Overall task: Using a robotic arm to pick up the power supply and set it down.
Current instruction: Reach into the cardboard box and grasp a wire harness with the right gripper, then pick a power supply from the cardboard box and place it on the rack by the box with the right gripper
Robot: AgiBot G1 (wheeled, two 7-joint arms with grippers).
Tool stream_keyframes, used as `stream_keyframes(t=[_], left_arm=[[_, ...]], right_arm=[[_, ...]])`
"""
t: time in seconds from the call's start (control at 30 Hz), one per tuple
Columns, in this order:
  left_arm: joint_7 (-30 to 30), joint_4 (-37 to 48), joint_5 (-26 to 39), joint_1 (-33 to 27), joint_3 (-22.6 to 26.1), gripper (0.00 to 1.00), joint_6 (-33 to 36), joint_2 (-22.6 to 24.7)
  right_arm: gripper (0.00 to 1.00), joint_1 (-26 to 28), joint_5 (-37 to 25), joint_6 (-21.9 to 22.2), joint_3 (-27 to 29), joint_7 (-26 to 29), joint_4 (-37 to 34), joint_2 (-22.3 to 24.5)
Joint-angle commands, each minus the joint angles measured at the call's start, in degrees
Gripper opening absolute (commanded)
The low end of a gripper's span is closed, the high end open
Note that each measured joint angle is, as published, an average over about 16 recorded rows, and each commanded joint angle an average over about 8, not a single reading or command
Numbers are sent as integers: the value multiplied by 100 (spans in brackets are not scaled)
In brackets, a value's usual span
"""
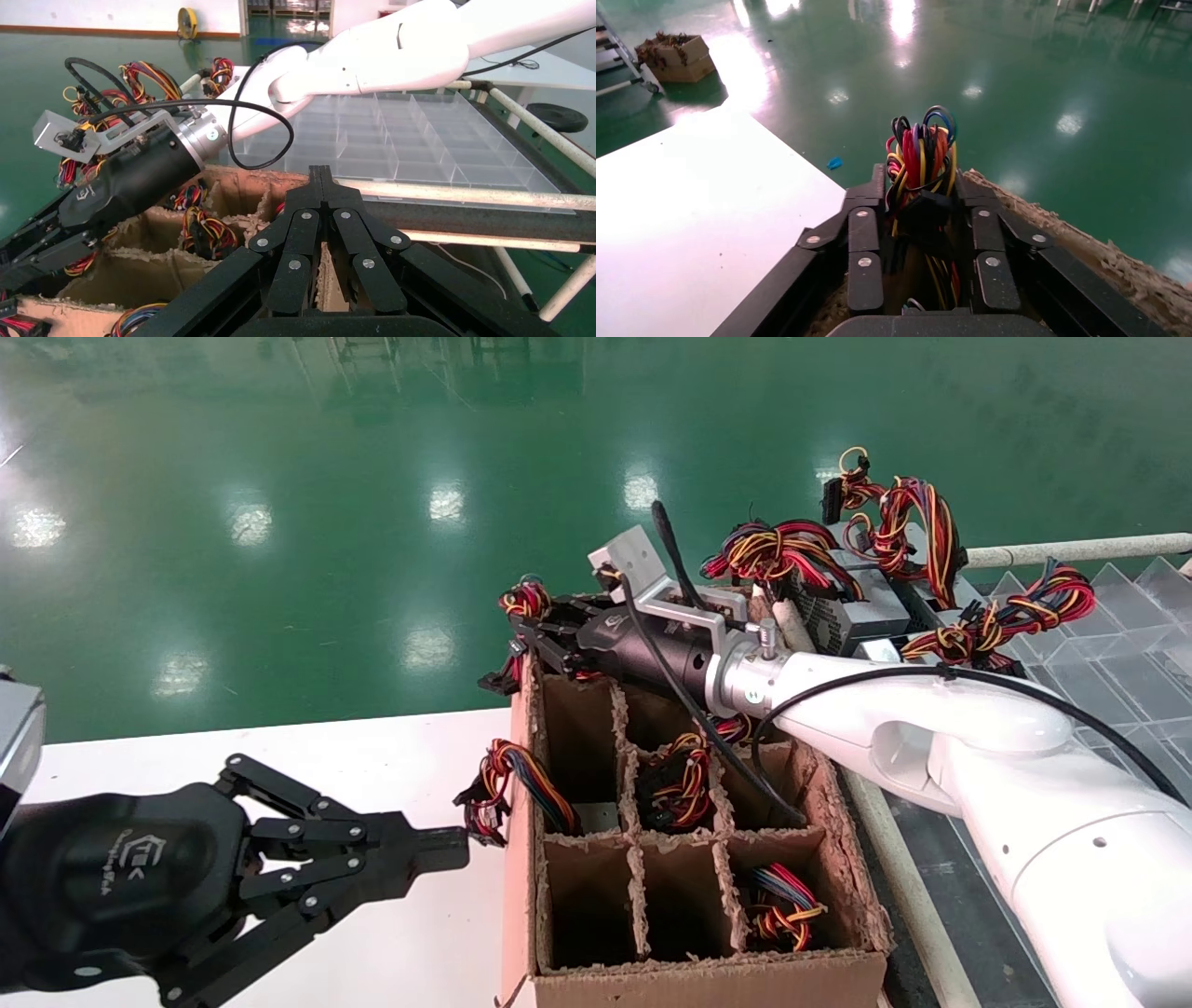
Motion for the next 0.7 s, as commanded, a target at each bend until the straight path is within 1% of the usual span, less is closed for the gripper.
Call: stream_keyframes(t=[0.03,0.27,0.47,0.6,0.7], left_arm=[[0,0,0,0,0,0,0,0],[0,0,-1,0,1,0,0,0],[1,0,-1,0,2,0,-1,-1],[1,0,-1,-1,2,0,-1,-1],[1,0,-2,-1,2,0,-1,-1]], right_arm=[[0,1,36,33,-115,-5,60,-1],[0,12,196,32,-462,5,182,19],[0,168,252,-40,-708,-127,224,45],[0,310,302,-175,-810,-241,197,72],[0,431,357,-377,-846,-360,166,101]])
